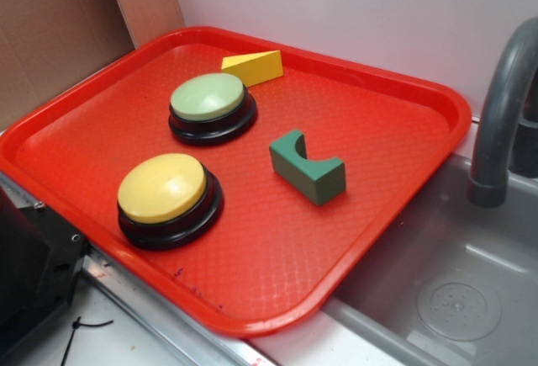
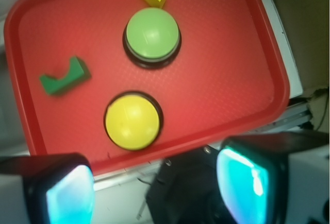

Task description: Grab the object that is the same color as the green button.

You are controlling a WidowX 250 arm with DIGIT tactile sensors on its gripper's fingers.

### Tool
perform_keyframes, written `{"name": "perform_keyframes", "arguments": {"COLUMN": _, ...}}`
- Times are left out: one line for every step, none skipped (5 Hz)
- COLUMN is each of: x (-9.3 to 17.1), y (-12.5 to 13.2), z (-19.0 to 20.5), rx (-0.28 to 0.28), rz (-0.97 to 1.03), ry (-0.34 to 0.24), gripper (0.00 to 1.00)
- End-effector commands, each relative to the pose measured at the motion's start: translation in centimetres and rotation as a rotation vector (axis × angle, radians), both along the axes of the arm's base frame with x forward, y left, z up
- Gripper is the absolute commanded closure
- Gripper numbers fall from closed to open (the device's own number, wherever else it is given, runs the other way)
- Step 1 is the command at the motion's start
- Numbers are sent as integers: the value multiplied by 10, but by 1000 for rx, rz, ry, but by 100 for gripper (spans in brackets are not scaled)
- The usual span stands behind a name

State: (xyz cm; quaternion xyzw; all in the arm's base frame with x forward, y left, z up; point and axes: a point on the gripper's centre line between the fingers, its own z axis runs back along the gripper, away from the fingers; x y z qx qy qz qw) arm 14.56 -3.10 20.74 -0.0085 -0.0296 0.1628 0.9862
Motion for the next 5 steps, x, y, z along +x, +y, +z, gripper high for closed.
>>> {"name": "perform_keyframes", "arguments": {"x": 39, "y": -14, "z": -33, "rx": -98, "rz": 293, "ry": -1, "gripper": 0}}
{"name": "perform_keyframes", "arguments": {"x": 57, "y": -26, "z": -56, "rx": -156, "rz": 468, "ry": -83, "gripper": 0}}
{"name": "perform_keyframes", "arguments": {"x": 69, "y": -41, "z": -74, "rx": -124, "rz": 553, "ry": -114, "gripper": 0}}
{"name": "perform_keyframes", "arguments": {"x": 82, "y": -66, "z": -99, "rx": -94, "rz": 562, "ry": -120, "gripper": 0}}
{"name": "perform_keyframes", "arguments": {"x": 93, "y": -74, "z": -123, "rx": -76, "rz": 574, "ry": -106, "gripper": 0}}
